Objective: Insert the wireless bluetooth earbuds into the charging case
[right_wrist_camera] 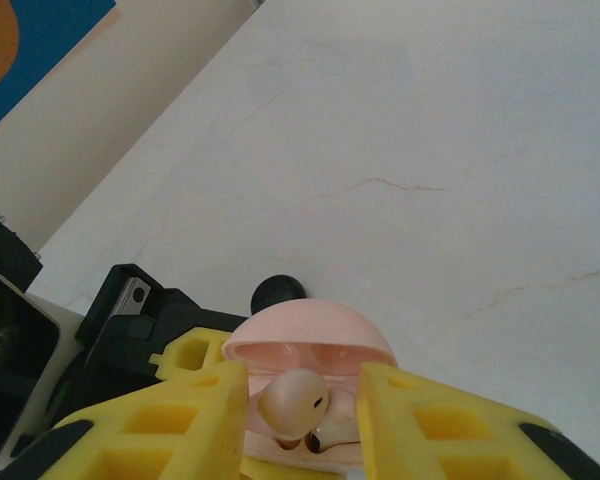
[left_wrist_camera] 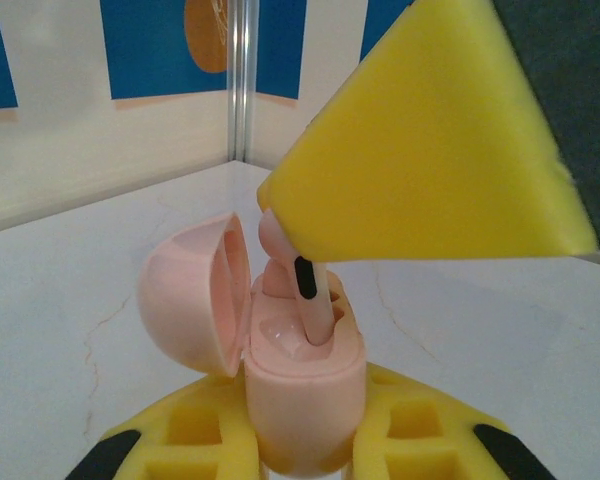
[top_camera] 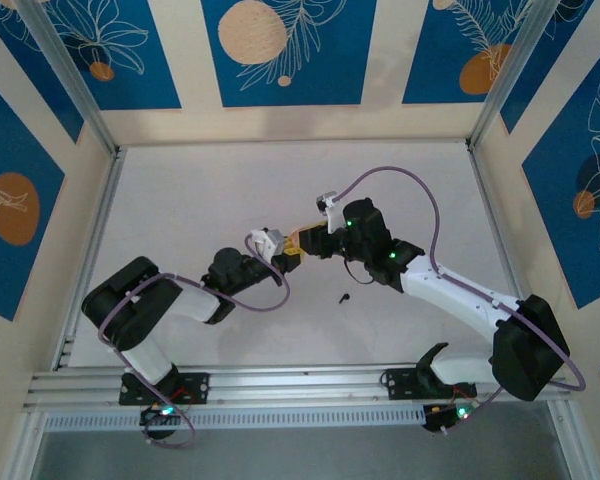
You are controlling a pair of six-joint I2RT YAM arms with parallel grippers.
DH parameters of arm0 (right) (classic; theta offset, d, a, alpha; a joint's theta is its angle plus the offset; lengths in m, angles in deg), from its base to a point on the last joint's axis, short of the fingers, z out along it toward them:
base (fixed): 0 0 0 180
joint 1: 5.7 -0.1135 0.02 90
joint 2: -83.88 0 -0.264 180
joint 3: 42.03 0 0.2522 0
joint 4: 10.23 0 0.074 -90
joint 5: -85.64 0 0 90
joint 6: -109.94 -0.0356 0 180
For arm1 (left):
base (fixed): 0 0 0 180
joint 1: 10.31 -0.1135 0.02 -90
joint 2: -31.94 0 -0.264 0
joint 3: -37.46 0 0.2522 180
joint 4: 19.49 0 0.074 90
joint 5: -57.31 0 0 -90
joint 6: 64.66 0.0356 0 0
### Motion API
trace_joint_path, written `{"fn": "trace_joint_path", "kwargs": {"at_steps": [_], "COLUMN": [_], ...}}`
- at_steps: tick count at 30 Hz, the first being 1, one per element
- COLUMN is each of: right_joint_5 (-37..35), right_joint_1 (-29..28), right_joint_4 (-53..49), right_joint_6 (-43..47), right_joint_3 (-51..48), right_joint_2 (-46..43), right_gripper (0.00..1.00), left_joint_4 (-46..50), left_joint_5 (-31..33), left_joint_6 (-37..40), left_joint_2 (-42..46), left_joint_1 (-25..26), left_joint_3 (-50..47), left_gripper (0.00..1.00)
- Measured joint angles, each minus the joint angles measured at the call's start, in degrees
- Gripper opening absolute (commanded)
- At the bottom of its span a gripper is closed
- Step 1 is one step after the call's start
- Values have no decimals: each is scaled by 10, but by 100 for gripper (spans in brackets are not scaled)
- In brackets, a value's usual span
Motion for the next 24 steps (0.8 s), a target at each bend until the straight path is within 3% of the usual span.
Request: {"fn": "trace_joint_path", "kwargs": {"at_steps": [24], "right_joint_5": [13], "right_joint_1": [0], "right_joint_4": [-27], "right_joint_6": [1], "right_joint_3": [-3], "right_joint_2": [-49], "right_gripper": [47], "left_joint_4": [-4], "left_joint_5": [0], "left_joint_6": [20], "left_joint_2": [11], "left_joint_1": [0], "left_joint_3": [0], "left_gripper": [5]}}
